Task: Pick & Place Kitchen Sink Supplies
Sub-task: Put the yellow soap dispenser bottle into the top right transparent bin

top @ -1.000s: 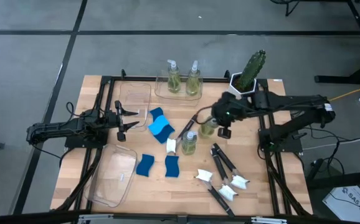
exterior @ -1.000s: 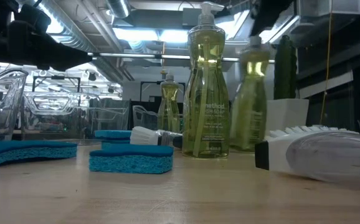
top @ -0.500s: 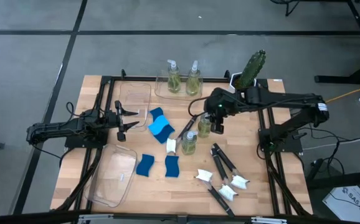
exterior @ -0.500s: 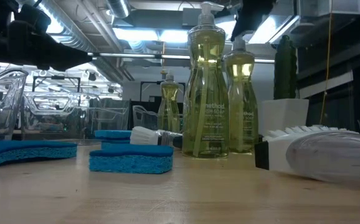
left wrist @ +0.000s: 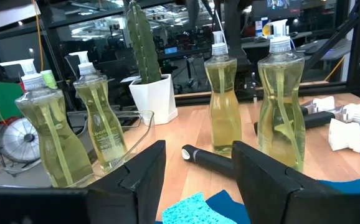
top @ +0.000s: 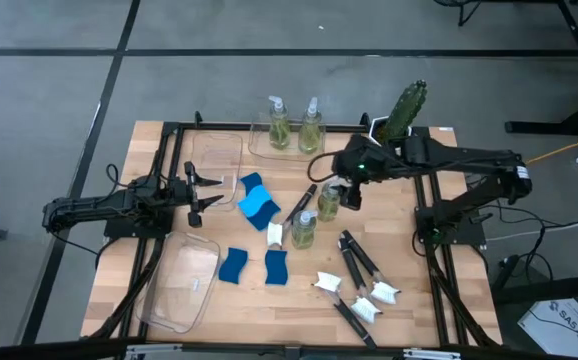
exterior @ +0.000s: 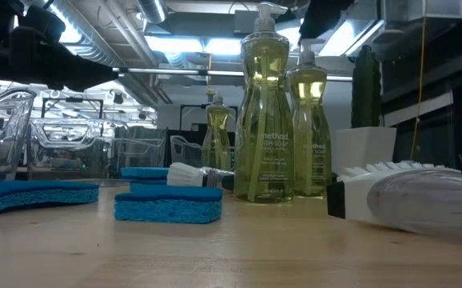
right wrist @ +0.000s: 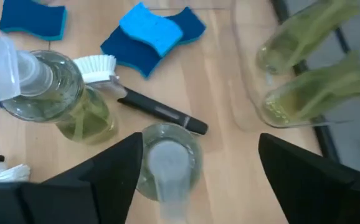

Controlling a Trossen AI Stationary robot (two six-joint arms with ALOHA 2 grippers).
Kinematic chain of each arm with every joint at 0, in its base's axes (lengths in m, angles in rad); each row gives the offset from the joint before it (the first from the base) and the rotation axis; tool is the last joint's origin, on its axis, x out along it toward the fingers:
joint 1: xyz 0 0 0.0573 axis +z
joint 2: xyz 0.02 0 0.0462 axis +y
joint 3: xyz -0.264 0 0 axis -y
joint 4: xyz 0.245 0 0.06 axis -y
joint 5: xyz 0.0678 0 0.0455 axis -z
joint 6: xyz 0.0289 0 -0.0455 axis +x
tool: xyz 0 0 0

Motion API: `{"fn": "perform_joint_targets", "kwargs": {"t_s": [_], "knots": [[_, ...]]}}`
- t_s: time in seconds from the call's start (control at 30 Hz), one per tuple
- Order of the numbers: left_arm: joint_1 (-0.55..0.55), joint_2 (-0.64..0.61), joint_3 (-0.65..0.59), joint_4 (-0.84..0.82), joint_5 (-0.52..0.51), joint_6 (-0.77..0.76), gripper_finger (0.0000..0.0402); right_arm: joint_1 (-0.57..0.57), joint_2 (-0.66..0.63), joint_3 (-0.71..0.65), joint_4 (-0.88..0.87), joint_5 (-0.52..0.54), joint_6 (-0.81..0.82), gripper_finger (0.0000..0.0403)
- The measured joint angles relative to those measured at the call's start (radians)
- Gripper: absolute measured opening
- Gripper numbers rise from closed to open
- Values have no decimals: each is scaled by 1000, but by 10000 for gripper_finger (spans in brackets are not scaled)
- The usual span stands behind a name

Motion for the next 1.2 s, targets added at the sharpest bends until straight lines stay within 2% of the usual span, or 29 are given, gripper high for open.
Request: {"fn": "perform_joint_targets", "kwargs": {"t_s": [0.27,0.47,0.6,0.87,1.03,1.2], "knots": [[0,0,0,0,0,0,178,55,-130,-12,-148,19,211,318],[0,0,0,0,0,0,180,141,-263,-194,-76,142,345,319],[0,0,0,0,0,0,179,179,-340,-392,164,235,376,319],[0,0,0,0,0,0,180,186,-350,-717,768,258,278,319],[0,0,0,0,0,0,178,186,-337,-808,1015,333,168,319],[0,0,0,0,0,0,180,186,-334,-826,1105,382,131,319]]}}
